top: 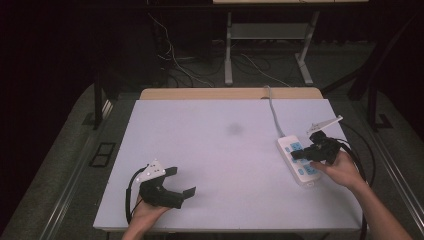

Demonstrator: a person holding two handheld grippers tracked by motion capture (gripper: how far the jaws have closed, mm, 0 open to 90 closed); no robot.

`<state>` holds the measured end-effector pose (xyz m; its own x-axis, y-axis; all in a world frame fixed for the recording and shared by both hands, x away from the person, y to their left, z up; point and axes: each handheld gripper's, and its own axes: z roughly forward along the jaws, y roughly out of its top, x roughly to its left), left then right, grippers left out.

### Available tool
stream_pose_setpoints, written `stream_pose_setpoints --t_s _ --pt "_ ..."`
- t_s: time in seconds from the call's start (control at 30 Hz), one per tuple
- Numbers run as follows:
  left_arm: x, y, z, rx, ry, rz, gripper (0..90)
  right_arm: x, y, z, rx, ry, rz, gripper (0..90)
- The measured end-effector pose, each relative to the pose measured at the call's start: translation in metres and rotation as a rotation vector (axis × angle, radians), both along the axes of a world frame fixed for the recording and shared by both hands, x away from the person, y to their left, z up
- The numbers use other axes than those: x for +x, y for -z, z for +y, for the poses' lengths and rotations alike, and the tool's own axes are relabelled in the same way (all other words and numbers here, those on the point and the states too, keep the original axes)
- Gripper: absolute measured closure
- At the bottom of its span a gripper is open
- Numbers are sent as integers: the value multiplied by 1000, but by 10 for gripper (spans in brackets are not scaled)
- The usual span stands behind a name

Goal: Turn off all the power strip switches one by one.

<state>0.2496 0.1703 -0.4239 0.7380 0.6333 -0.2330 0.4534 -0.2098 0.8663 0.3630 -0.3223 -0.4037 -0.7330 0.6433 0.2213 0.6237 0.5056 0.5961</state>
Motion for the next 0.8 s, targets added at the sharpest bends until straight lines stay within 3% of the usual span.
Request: stream_pose_setpoints --t_s 0.4,0.8 --pt "0 0 1 -4 -3 -1 0 13 -15 7 -12 -2 -23 900" --pt "1 0 0 -2 -2 2 0 25 -8 10 -6 7 -14 899"
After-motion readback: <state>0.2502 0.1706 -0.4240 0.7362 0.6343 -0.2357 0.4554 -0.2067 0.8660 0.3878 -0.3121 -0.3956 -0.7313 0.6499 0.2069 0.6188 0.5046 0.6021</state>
